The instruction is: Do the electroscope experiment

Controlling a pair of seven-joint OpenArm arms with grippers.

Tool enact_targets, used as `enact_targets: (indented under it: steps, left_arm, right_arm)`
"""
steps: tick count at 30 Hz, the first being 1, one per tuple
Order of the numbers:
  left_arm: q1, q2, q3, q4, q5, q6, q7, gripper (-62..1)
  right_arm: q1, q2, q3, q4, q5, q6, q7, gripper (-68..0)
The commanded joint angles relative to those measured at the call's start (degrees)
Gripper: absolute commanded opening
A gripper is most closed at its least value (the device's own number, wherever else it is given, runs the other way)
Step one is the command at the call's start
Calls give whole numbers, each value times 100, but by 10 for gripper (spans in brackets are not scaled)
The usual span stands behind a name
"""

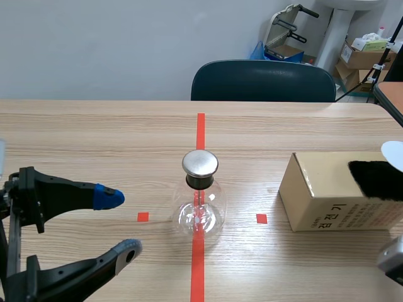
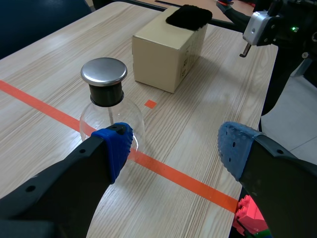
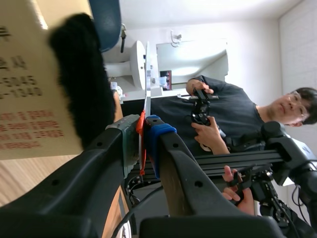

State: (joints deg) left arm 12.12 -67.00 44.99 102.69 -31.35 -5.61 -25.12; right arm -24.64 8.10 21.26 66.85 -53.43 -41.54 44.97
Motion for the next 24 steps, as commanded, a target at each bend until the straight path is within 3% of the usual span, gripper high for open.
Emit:
enact_targets:
  steps: [1, 17, 22, 24]
  left_arm:
    - [127, 13, -11, 199, -24, -22, -87, -217]
    - [216, 17, -11, 393, -22, -28, -85, -217]
    - [216, 17, -11, 393, -22, -28, -81, -217]
    - [216, 17, -11, 393, -22, -28, -79, -217]
  right_arm:
    - [-13, 74, -4, 74, -13, -332, -7, -667]
    - [-13, 76, -4, -404, -798, -332, -634, -667]
    - [-11, 79, -4, -409, -802, -332, -667, -667]
    - [-11, 94, -4, -407, -800, -332, -444, -667]
